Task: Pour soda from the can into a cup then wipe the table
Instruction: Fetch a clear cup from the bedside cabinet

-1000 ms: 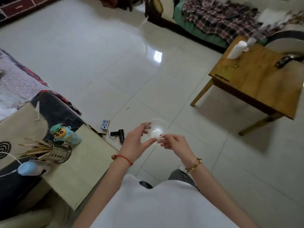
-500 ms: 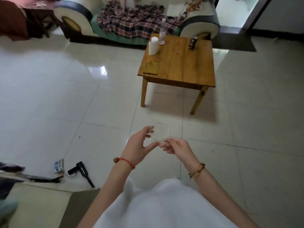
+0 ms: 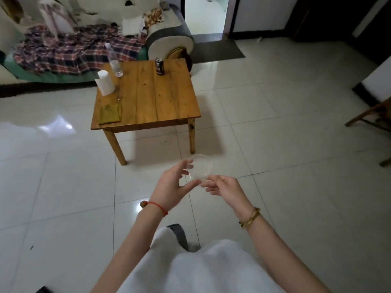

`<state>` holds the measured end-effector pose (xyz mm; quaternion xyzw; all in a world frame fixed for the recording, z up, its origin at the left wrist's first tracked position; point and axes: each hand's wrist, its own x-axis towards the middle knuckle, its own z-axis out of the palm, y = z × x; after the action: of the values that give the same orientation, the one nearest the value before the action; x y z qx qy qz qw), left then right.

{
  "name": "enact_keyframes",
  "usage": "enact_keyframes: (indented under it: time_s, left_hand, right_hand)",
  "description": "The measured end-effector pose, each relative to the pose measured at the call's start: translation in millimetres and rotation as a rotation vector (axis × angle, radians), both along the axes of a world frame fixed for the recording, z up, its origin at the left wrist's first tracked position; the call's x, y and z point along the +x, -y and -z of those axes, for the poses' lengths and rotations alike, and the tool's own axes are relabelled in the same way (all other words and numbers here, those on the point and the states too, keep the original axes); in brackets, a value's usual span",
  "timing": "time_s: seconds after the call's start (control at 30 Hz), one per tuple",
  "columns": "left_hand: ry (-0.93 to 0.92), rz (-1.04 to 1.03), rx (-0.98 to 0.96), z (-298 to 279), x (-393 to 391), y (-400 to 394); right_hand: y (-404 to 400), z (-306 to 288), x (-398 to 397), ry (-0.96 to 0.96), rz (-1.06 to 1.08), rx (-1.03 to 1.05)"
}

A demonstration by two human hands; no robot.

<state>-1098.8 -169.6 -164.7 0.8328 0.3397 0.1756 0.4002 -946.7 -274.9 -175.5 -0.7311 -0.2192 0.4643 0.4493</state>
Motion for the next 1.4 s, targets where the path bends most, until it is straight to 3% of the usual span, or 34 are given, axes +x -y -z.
enact_keyframes:
  time_s: [0.33,0.6,1.03,1.4]
  left_hand:
    - [-0.023,0.188,-0.019,19,139,-60]
    - [0.012,0.254,-0.002,12,281,-154]
    - [0.014,0.224,0.013,1,438,-295]
    - [0.002,-0.028,0.001,15,548,-391]
  right_hand:
    - [-30,21,111,-0.064,0.225,0.009]
    - [-116,6,244,-0.051,0.308,0.016]
    - [-259,-13,404,-0.065,0.258,0.072]
    - [-393,2,546,-0.095,0.033,0.052]
